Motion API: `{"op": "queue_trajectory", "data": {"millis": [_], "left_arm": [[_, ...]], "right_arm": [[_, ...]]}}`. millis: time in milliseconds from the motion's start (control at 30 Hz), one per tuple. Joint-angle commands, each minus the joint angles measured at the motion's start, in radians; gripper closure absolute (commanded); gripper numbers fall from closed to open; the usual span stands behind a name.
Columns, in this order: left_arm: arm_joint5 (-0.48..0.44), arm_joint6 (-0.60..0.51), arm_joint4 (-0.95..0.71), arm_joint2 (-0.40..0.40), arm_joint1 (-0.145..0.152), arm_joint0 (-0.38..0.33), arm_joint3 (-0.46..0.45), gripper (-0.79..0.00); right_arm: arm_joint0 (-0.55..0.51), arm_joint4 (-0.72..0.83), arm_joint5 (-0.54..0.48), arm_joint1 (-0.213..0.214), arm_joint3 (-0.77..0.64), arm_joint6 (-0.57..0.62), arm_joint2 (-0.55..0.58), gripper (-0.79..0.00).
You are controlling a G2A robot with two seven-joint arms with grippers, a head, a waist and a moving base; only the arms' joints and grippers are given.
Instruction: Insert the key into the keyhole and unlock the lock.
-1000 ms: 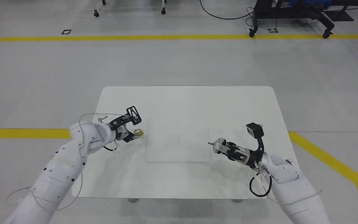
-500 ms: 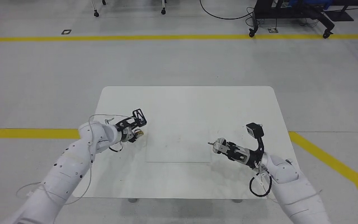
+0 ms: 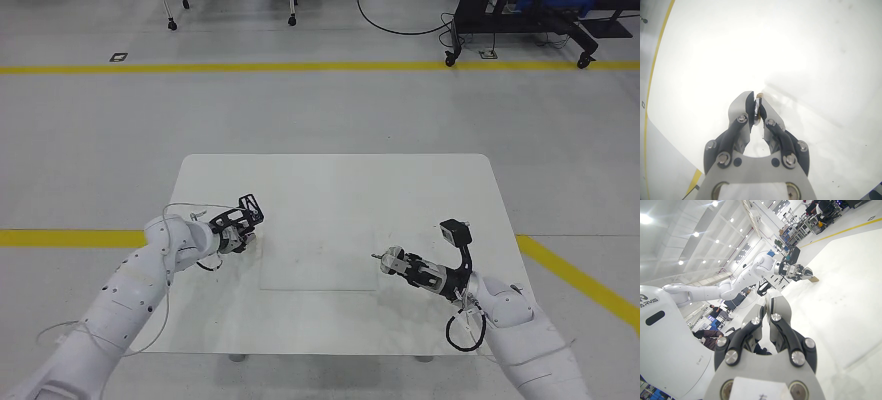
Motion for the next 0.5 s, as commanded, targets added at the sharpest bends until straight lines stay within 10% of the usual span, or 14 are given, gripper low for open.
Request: {"op": "queue_trajectory", "data": {"millis": [0,333,467], "left_arm": [[0.0,-0.01,-0.009,-0.001,-0.002,-0.004,0.006,0.0],[-0.049,0.025,-0.103,-0.089,0.018,0.032,-0.079,0.0],[-0.318,0.07,-0.351,-0.168,0.042,0.084,-0.122,0.0]], "right_arm": [[0.0,0.0,0.0,0.0,0.0,0.0,0.0,0.0],[0.0,0.0,0.0,0.0,0.0,0.0,0.0,0.0],[0.0,0.0,0.0,0.0,0.0,0.0,0.0,0.0]]}}
